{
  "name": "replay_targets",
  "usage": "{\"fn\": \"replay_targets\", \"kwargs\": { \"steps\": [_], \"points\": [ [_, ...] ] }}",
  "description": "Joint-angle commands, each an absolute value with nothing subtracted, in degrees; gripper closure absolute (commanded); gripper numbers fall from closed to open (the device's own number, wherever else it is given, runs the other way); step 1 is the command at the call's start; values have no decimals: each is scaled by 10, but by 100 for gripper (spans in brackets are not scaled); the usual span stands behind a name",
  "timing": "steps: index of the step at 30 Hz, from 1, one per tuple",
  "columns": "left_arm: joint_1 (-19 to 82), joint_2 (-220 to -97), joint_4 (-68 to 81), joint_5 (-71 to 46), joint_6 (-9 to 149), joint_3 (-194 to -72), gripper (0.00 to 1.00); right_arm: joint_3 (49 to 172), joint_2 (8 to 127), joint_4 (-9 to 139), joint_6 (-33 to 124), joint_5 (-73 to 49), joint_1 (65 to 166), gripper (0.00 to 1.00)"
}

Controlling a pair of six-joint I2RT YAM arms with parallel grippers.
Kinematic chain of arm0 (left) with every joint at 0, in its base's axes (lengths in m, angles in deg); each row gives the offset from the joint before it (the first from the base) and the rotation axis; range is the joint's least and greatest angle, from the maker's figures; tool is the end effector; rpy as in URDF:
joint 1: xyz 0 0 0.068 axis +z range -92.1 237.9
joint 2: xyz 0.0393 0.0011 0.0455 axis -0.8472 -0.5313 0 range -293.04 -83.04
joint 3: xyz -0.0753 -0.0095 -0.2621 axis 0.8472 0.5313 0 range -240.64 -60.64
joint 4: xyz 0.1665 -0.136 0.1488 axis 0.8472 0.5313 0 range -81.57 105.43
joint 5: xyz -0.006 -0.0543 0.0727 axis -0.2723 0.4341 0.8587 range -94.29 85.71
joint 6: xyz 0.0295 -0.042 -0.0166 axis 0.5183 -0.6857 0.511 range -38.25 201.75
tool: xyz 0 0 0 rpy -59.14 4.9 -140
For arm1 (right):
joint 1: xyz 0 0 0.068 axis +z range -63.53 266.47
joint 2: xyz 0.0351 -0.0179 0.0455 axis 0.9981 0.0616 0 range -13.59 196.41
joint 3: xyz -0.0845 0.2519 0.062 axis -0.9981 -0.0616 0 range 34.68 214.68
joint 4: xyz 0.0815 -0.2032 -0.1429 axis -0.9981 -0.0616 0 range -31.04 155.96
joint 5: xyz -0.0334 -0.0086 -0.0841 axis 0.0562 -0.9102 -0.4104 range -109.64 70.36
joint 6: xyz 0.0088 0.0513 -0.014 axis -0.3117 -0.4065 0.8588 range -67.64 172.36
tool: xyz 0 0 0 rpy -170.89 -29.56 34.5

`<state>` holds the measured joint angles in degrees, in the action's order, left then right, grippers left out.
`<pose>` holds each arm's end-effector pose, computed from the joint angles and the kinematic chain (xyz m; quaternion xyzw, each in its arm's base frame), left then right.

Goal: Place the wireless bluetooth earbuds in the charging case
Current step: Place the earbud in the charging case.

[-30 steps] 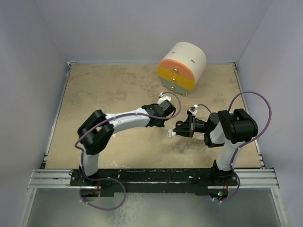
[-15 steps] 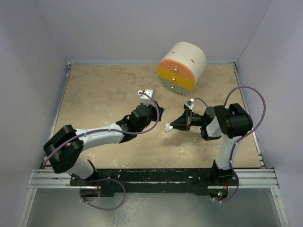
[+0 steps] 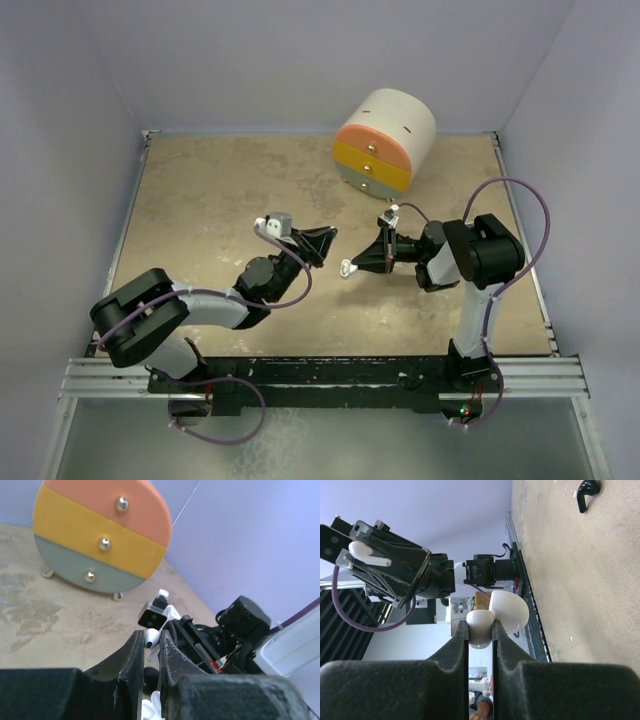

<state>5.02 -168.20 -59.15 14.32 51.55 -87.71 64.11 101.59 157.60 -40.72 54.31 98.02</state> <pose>0.1806 -0.2199 0.2180 0.0045 0.6495 -0.4213 0.6330 0.2809 0.0924 0.1212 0.0112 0.6969 0.7158 0.0437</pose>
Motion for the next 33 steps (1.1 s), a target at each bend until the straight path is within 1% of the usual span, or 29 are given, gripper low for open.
{"fn": "replay_targets", "kwargs": {
  "steps": [1,7,33],
  "points": [
    [52,-1708,-799,136,545,-843,100,658,1019,2020,-410,541,985,100],
    [52,-1762,-901,127,545,-829,100,664,1024,2020,-415,539,986,100],
    [52,-1816,-903,91,609,-866,100,655,1026,2024,-454,513,986,100]
  ]
}}
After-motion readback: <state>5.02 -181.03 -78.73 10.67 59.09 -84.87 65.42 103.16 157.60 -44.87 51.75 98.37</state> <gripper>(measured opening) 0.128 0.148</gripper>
